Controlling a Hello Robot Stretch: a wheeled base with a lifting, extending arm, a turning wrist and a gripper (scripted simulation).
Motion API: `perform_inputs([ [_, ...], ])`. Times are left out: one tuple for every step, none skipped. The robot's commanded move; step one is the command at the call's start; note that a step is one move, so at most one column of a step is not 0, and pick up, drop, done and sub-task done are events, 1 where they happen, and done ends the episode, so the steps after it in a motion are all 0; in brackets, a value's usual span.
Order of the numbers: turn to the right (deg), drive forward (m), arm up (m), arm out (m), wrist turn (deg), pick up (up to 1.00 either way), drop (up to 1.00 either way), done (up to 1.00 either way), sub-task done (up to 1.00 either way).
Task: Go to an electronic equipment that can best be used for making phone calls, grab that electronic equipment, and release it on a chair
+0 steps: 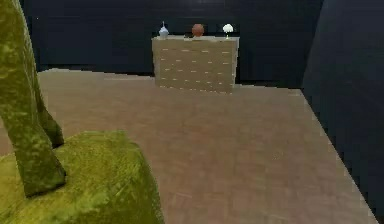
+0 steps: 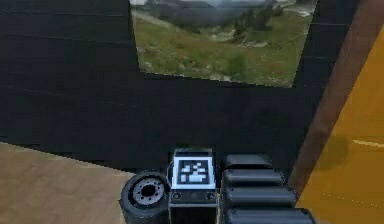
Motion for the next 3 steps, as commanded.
perform_inputs([
  [45.0,0.00,0.00,0.00,0.0,0.00,0.00,0.00,0.00],
  [45.0,0.00,0.00,0.00,0.0,0.00,0.00,0.00,0.00],
  [45.0,0.00,0.00,0.00,0.0,0.00,0.00,0.00,0.00],
])
